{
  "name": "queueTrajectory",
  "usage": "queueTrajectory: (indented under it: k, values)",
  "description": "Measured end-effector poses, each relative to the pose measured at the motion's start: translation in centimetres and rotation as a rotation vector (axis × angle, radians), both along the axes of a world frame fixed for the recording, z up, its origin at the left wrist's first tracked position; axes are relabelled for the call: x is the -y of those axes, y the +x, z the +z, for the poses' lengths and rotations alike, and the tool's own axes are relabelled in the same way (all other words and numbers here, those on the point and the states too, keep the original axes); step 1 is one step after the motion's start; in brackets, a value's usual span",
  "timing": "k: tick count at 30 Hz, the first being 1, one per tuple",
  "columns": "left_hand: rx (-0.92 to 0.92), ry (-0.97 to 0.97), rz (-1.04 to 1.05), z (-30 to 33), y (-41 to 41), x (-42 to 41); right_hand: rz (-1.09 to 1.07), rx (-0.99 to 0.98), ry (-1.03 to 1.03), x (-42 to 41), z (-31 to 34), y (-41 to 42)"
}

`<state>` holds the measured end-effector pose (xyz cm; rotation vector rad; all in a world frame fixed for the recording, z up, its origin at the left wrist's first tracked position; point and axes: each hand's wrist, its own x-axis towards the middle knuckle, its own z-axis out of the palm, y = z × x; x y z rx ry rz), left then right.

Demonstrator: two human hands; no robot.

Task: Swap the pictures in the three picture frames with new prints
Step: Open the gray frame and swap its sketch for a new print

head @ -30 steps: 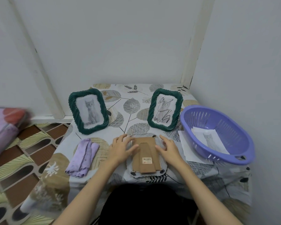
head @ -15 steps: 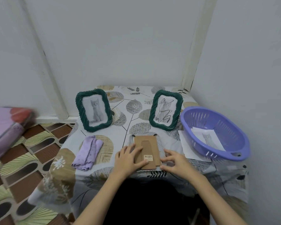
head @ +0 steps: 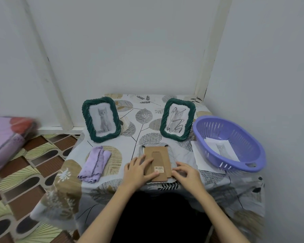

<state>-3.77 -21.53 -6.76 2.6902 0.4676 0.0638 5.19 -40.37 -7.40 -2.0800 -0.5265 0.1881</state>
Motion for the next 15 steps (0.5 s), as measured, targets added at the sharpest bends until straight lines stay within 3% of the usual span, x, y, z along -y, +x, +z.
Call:
queueTrajectory:
  k: [3, 6, 8, 15]
  values:
    - [0.017, -0.092, -0.003, 0.0, -0.1, -0.1, 0.061, -0.073, 0.06, 0.5, 1.0, 0.6]
    - [0.173, -0.4, 0.019, 0.3, -0.6, -1.0, 0.127, -0.075, 0.029, 0.8, 1.4, 0.4]
    - [0.19, -0.501, -0.046, 0.5, -1.2, -1.9, 0.157, -0.043, -0.008, 0.6, 1.4, 0.1]
    - [0.03, -0.414, -0.192, 0.8, -2.3, -3.2, 0.109, 0.123, -0.33, -1.4, 1.3, -1.4]
